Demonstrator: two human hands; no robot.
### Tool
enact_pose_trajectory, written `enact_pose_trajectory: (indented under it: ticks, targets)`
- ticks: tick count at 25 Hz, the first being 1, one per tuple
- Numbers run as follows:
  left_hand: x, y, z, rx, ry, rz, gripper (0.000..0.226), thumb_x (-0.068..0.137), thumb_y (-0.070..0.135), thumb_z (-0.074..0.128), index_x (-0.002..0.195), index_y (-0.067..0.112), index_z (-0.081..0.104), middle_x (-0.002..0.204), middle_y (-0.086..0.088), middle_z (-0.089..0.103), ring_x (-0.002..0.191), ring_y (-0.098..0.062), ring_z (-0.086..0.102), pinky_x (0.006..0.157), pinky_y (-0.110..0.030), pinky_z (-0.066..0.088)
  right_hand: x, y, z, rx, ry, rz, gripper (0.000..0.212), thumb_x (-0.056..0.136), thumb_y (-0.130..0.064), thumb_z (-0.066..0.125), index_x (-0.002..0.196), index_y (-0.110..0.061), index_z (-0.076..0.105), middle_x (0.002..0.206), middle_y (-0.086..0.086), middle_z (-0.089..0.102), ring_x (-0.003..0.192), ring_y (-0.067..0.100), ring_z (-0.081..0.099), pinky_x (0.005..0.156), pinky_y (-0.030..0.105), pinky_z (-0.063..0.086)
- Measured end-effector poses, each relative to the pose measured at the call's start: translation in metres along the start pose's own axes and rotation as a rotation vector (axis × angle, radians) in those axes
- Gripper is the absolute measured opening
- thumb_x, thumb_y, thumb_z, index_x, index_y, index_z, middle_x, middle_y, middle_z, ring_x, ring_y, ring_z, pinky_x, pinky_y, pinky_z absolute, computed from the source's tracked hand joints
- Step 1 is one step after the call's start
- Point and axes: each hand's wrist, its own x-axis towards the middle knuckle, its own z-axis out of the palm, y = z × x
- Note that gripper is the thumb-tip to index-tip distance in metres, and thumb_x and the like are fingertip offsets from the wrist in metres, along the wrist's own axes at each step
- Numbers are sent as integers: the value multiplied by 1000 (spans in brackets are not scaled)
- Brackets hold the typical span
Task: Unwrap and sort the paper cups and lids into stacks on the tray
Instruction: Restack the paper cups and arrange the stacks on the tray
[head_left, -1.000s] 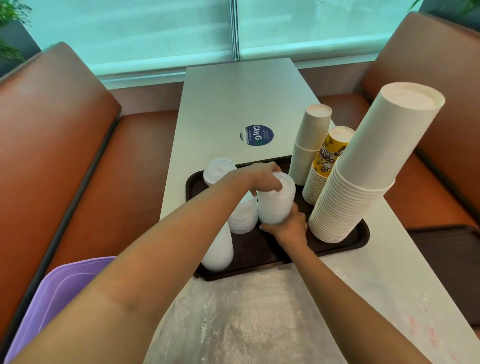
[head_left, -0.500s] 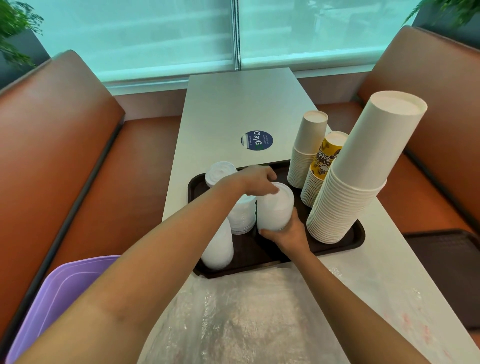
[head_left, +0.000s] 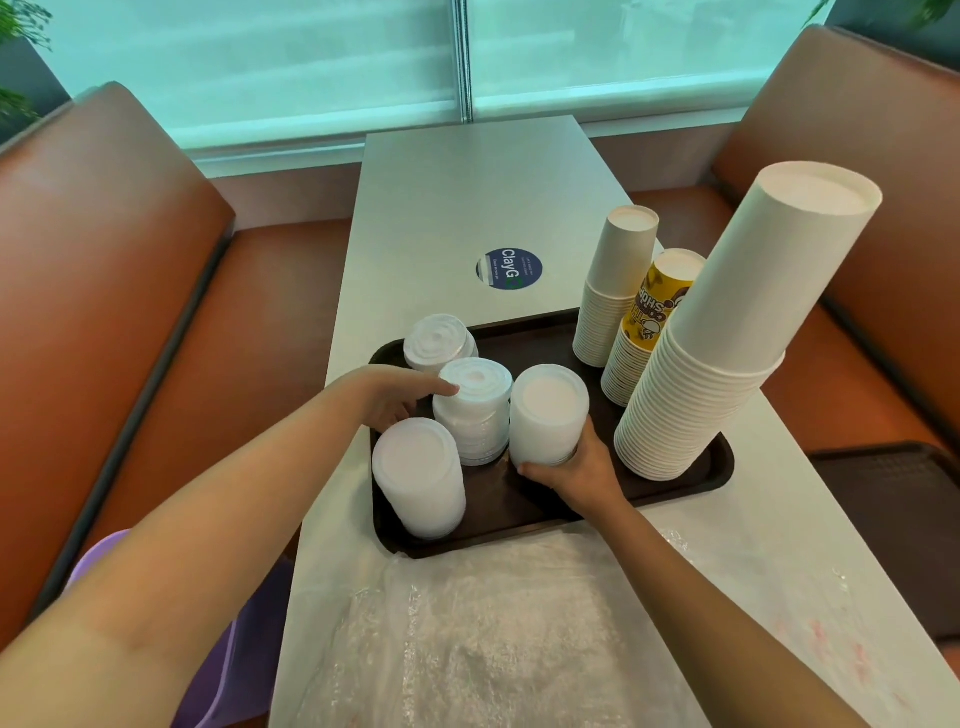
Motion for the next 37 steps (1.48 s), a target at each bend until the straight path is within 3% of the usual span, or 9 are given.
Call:
enact_pose_trajectory:
  ticks: [2,5,10,19,23,26,31,34,37]
  targets:
    - [4,-1,4,-74,-62,10,84,88,56,53,149,9,19,147,-19,35,100,-27,56,61,-35,49,1,1,0,10,4,-3,93,57,-18,90,132,-27,36,124,-8,48,113,10,45,93,27,40]
    - [10,1,9,-122,-96,24,81,88,62,47,146,10,26,139,-19,43,97,-28,57,55,-37,49,1,2,0,12,14,-3,93,56,-17,90,133,-25,37,123,-8,48,112,10,46,93,27,40]
    - [19,-1,9,-93,-109,10,69,89,45,57,142,9,32,112,-18,56,82,-28,63,43,-30,53,0,-1,0,19,21,-2,94,58,-14,89,135,-21,37,123,-7,47,113,10,44,93,25,38]
    - [30,-10,0,-186,-158,64,67,88,12,46,148,16,18,106,-24,60,77,-34,67,59,-40,58,-3,-3,1,26,18,3,93,61,-12,88,136,-20,35,120,-10,45,112,9,42,92,24,37]
    - [25,-7,2,-199,-207,66,69,90,21,50,149,19,15,112,-24,56,86,-35,65,61,-41,59,-3,-2,1,22,19,-2,93,60,-13,88,136,-22,35,121,-10,46,112,9,43,92,24,38]
    - [28,-4,5,-178,-180,38,76,91,23,56,151,17,8,112,-25,56,74,-34,69,53,-40,57,-2,0,2,26,57,-9,92,58,-14,89,133,-24,36,121,-9,47,111,9,44,92,25,39]
    - [42,-2,11,-233,-156,25,72,88,20,62,147,11,22,114,-23,62,84,-31,66,90,-43,52,-2,3,2,46,126,-30,89,57,-13,89,124,-33,34,121,-7,48,111,11,45,92,26,39]
    - [48,4,15,-292,-159,57,68,87,20,62,144,8,26,112,-25,59,91,-31,65,85,-39,54,-1,4,3,41,132,-36,88,57,-14,89,123,-35,35,122,-7,49,111,9,46,92,26,40]
    - [51,11,21,-347,-161,100,68,88,18,60,145,6,26,129,-25,49,103,-33,61,80,-38,56,-1,5,3,49,133,-41,88,57,-13,89,123,-34,35,122,-8,49,111,8,46,92,25,40]
